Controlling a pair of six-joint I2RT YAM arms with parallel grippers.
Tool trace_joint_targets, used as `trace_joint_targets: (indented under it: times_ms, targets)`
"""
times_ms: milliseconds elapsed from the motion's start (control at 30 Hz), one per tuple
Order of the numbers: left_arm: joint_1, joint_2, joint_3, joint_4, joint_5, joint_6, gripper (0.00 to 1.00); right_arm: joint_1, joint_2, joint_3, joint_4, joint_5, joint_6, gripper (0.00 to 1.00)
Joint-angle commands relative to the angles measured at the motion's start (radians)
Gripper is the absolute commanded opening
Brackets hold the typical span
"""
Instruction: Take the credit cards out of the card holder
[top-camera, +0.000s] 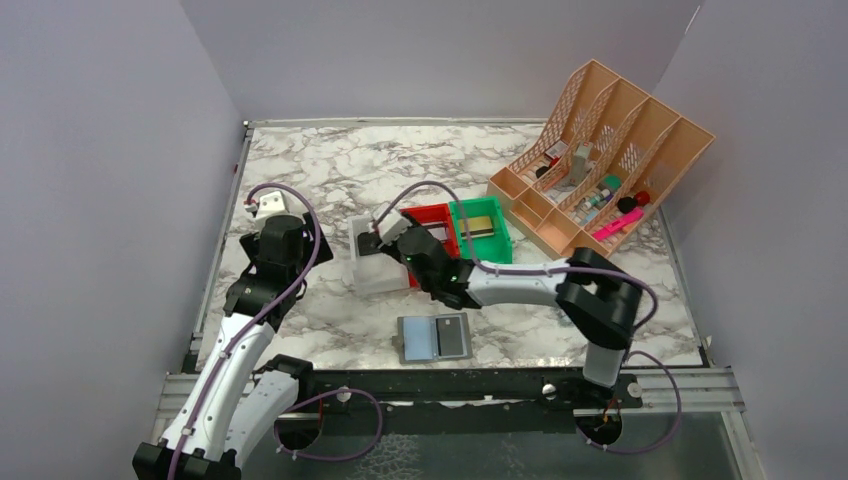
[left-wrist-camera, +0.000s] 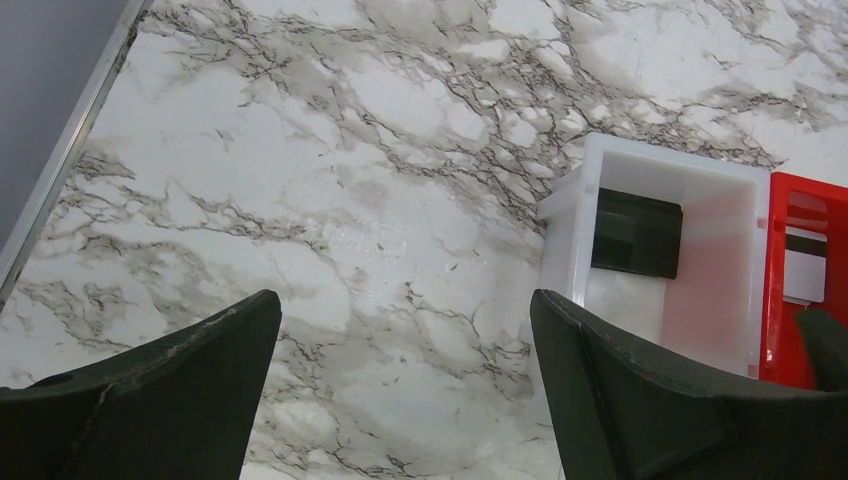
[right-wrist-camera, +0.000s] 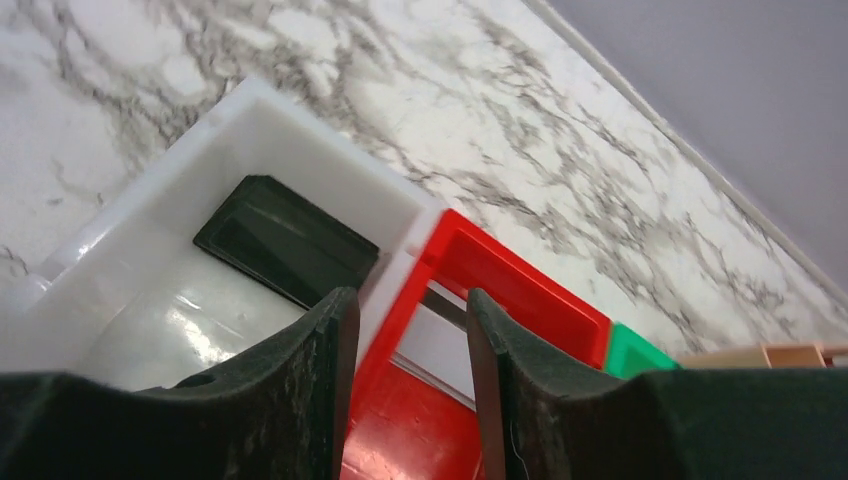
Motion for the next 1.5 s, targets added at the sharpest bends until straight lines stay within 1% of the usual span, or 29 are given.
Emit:
trace_joint_targets:
  times_ms: [0,133,200,267,300,533,567,633,667,733,767,833,900,967,1100,1167,1267,1333,1467]
  targets:
    - [0.003,-0.014,-0.007,0.021,0.043,0.011,0.99,0.004,-0.211,-0.168,0.109,0.161,0.331,0.50]
    - [0.003,-0.014,-0.012,0.025,0.090,0.004,0.99,0.004,-0.374,-0.287,-0.057,0.214,0.599,0.54]
    - [0.003,-0.011,-0.014,0.029,0.115,0.006,0.99,0.004,-0.442,-0.325,-0.175,0.230,0.743,0.55]
    - [0.004,-0.008,-0.017,0.034,0.135,0.010,0.99,0.004,-0.500,-0.366,-0.293,0.260,0.910,0.61]
    - [0.003,-0.008,-0.018,0.036,0.147,0.012,0.99,0.004,-0.528,-0.390,-0.325,0.264,0.963,0.63]
    - [0.003,-0.004,-0.027,0.063,0.243,0.036,0.99,0.004,-0.706,-0.514,-0.427,0.186,1.017,0.65]
    - [0.002,-0.005,-0.028,0.067,0.260,0.042,0.99,0.004,-0.728,-0.533,-0.439,0.164,1.023,0.67]
    - [0.002,-0.005,-0.033,0.096,0.324,0.065,0.96,0.004,-0.767,-0.569,-0.448,0.113,1.019,0.68]
    - [0.002,-0.004,-0.040,0.118,0.365,0.072,0.95,0.004,-0.791,-0.579,-0.470,0.094,1.022,0.68]
    - [0.002,0.006,-0.046,0.159,0.461,0.088,0.91,0.004,-0.824,-0.587,-0.531,0.061,1.079,0.68]
    - [0.000,0.016,-0.044,0.177,0.529,0.095,0.89,0.004,-0.841,-0.594,-0.537,0.034,1.095,0.68]
    - [-0.008,0.034,-0.049,0.220,0.664,0.090,0.82,0.004,-0.873,-0.620,-0.496,-0.040,1.085,0.68]
    - [-0.036,0.048,-0.072,0.265,0.796,0.055,0.77,0.003,-0.881,-0.627,-0.477,-0.107,1.070,0.68]
    - [-0.101,0.052,-0.090,0.290,0.867,0.005,0.74,0.003,-0.866,-0.606,-0.523,-0.119,1.084,0.65]
    - [-0.325,0.061,-0.080,0.319,0.824,-0.091,0.72,0.003,-0.808,-0.547,-0.609,-0.179,1.070,0.55]
    - [-0.429,0.091,-0.080,0.325,0.769,-0.125,0.70,0.002,-0.785,-0.534,-0.612,-0.230,1.054,0.54]
    - [-0.559,0.127,-0.103,0.329,0.635,-0.173,0.67,0.001,-0.770,-0.524,-0.634,-0.266,1.073,0.52]
    - [-0.604,0.131,-0.128,0.335,0.573,-0.203,0.66,0.001,-0.774,-0.529,-0.647,-0.287,1.095,0.49]
    - [-0.646,0.164,-0.161,0.372,0.554,-0.248,0.64,0.001,-0.796,-0.562,-0.641,-0.362,1.121,0.45]
